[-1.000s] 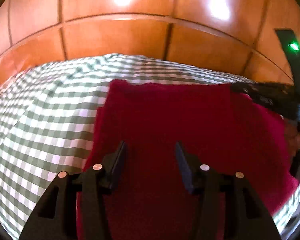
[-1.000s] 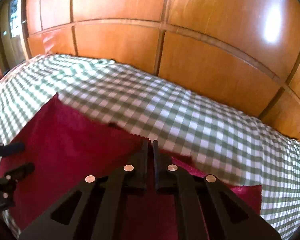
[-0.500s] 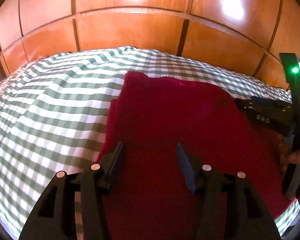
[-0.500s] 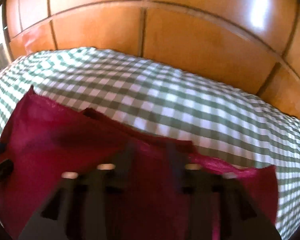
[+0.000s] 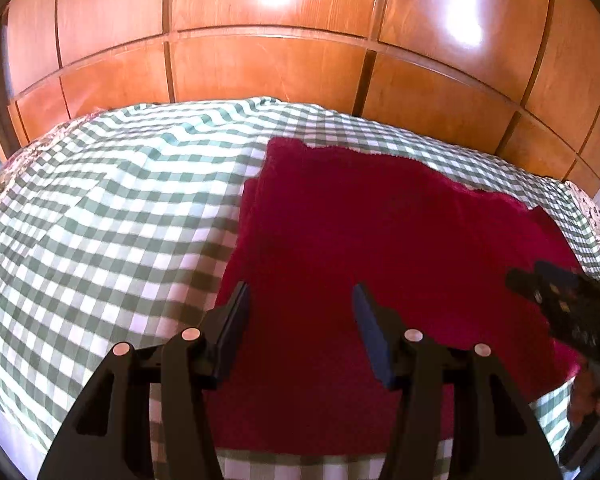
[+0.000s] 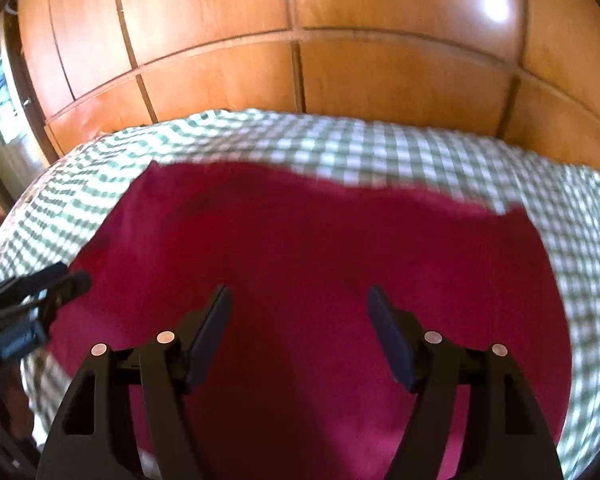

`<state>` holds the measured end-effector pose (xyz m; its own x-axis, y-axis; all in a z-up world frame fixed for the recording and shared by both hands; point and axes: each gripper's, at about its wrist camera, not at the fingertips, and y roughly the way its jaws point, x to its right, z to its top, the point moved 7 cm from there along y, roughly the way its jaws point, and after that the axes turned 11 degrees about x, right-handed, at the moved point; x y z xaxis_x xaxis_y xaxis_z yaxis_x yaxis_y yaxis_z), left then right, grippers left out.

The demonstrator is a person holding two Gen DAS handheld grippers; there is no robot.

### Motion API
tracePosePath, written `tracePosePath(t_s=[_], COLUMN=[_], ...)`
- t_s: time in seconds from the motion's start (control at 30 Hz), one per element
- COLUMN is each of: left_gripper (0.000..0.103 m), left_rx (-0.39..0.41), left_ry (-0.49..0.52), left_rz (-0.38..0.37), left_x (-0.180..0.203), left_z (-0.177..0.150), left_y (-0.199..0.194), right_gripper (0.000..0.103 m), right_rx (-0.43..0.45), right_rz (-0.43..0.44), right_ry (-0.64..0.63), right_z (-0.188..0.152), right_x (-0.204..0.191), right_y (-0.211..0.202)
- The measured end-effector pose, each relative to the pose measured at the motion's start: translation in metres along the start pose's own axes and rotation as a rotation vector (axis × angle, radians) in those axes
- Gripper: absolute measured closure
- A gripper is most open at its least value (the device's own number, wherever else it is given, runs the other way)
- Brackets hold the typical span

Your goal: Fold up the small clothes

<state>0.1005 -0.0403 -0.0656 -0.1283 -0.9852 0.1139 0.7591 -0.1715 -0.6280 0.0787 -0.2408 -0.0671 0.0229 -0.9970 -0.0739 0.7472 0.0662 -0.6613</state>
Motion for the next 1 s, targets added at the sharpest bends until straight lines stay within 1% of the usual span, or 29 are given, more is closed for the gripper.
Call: tracePosePath(t_s=[0.03,0.07,0.1,0.17,0.2,0.27,0.4,0.47,0.57,0.67,0.7,0.8,1.0], left_gripper=[0.05,0.049,0.049,0.049,0.049,0.049,0.049,0.049,0.049,0.049,0.049,0.049,0.047], left_rx=[-0.007,-0.024,-0.034,-0.031,-0.023,-0.02,0.003,0.02,0.027,0.02,0.02,0.018,0.001], left_ry=[0.001,0.004,0.004,0.001,0.009,0.017,-0.028,-0.044,-0.061,-0.069,-0.064,-0.043,0.033], left_rz=[0.0,-0.002,-0.002,-0.007,-0.004,-0.001,-0.024,-0.022,-0.032,-0.042,-0.043,-0.058,-0.098], left_x=[-0.001,-0.002,-0.003,-0.005,-0.004,-0.003,-0.008,-0.013,-0.018,-0.019,-0.017,-0.008,0.019], left_z=[-0.003,-0.009,-0.012,-0.016,-0.017,-0.018,-0.013,-0.012,-0.013,-0.015,-0.016,-0.02,-0.023], left_y=[0.001,0.004,0.006,0.008,0.007,0.004,-0.01,-0.017,-0.023,-0.025,-0.026,-0.029,-0.031], right_gripper=[0.033,0.027,0.025,0.025,0.025,0.025,0.025,0.025,0.025,0.025,0.025,0.025,0.025], right_rx=[-0.009,-0.02,-0.023,-0.025,-0.023,-0.022,0.011,0.039,0.085,0.097,0.097,0.089,0.03], right_rz=[-0.004,-0.009,-0.024,-0.026,-0.02,-0.024,-0.026,-0.049,-0.112,-0.178,-0.186,-0.174,-0.104], right_ry=[0.011,0.021,0.03,0.061,0.093,0.108,0.172,0.221,0.314,0.429,0.46,0.514,0.578], right_z=[-0.006,-0.014,-0.023,-0.032,-0.035,-0.034,-0.028,-0.027,-0.029,-0.041,-0.046,-0.056,-0.078], right_x=[0.003,0.008,0.015,0.025,0.03,0.034,0.049,0.067,0.106,0.149,0.157,0.167,0.162], right_y=[-0.003,-0.007,-0.012,-0.016,-0.019,-0.024,-0.043,-0.057,-0.08,-0.096,-0.098,-0.098,-0.078])
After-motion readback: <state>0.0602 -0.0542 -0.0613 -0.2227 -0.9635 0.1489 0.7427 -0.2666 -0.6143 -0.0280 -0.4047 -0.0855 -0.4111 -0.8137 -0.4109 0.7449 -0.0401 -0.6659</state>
